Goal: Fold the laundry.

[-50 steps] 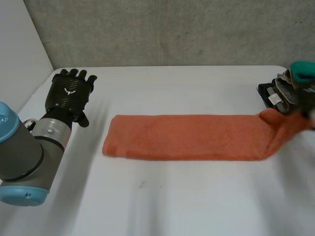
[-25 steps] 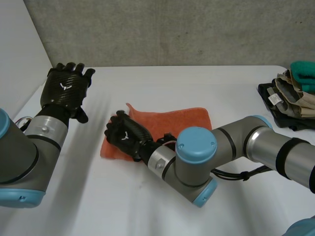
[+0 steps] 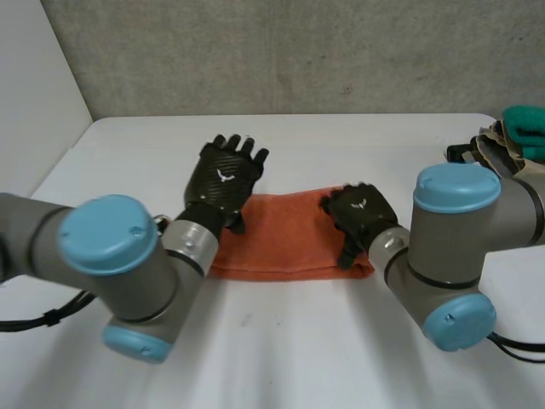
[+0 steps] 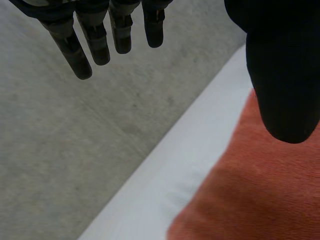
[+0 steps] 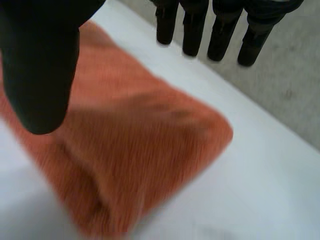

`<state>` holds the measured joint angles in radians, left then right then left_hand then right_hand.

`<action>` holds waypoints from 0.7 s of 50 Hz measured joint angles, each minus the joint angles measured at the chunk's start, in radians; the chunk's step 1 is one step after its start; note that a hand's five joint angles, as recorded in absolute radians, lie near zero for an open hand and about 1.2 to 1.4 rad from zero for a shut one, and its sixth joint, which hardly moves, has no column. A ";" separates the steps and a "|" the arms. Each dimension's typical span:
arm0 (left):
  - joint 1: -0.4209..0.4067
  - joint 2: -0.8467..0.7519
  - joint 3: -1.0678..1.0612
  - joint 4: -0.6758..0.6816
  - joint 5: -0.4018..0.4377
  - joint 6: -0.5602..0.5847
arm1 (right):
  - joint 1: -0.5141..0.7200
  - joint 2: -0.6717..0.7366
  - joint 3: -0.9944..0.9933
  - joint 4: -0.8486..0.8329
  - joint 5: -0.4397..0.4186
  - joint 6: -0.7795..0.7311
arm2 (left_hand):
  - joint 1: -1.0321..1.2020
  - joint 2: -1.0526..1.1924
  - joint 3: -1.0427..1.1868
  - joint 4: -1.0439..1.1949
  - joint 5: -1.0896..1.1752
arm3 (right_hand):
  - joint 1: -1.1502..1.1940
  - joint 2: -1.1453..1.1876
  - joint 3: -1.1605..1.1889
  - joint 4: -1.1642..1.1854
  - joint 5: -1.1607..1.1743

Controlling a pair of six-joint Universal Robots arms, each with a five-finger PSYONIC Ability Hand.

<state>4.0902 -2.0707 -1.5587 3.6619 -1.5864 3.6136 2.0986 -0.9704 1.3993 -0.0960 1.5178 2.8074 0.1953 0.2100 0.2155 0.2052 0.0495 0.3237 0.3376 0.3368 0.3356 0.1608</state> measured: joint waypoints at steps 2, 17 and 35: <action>-0.006 -0.045 0.040 -0.005 -0.017 0.001 | -0.010 0.007 0.021 -0.002 0.012 -0.017 | 0.000 0.000 0.000 0.000 0.000 | 0.135 0.120 0.112 0.113 0.121; 0.025 0.042 0.039 -0.056 -0.118 -0.005 | -0.072 -0.057 0.135 -0.325 0.152 -0.341 | 0.000 0.000 0.000 0.000 0.000 | 0.752 0.831 0.851 0.861 0.829; 0.120 0.181 -0.070 -0.060 -0.119 -0.017 | 0.280 0.074 0.050 -0.325 -0.191 -0.461 | 0.000 0.000 0.000 0.000 0.000 | -0.102 -0.123 -0.121 -0.112 -0.113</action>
<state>4.2104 -1.8902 -1.6290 3.6016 -1.7053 3.5963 2.3789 -0.8966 1.4498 -0.4212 1.3272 2.3463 0.1953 0.2100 0.2155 0.2052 0.0495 0.2218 0.2143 0.2161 0.2235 0.0478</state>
